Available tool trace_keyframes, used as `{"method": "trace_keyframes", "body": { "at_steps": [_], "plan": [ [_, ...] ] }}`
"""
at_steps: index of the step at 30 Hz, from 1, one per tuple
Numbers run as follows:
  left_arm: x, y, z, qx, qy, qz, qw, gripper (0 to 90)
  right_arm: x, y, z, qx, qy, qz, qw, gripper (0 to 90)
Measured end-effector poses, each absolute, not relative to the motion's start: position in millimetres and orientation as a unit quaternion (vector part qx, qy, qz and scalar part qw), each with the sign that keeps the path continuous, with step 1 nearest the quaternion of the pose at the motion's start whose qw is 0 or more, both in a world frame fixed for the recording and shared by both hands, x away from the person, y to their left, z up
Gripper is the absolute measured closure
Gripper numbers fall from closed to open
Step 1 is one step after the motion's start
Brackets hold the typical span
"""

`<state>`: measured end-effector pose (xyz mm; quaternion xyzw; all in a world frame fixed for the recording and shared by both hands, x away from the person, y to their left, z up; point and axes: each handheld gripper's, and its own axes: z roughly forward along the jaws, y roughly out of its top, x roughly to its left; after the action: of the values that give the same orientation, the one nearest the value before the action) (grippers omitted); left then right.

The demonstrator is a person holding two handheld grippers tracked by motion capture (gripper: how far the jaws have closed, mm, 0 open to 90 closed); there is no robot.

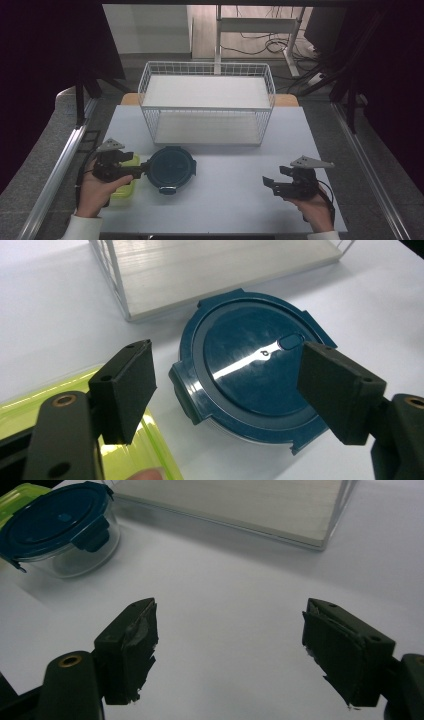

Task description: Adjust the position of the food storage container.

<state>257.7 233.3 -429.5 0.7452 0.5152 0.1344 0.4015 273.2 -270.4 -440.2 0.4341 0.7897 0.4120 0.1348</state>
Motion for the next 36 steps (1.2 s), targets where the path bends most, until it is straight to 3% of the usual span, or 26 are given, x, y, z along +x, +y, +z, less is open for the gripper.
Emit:
{"method": "trace_keyframes", "body": {
  "at_steps": [19,36],
  "plan": [
    [253.8,219.2,-423.3,0.755,0.495,0.125,0.411,23.7,270.2,-263.3,-430.2,0.421,0.796,0.409,0.144,21.9],
    [261.5,228.5,-425.3,0.747,0.522,0.144,0.386,37.3,275.4,-263.5,-434.7,0.420,0.801,0.401,0.143,22.4]
  ]
}}
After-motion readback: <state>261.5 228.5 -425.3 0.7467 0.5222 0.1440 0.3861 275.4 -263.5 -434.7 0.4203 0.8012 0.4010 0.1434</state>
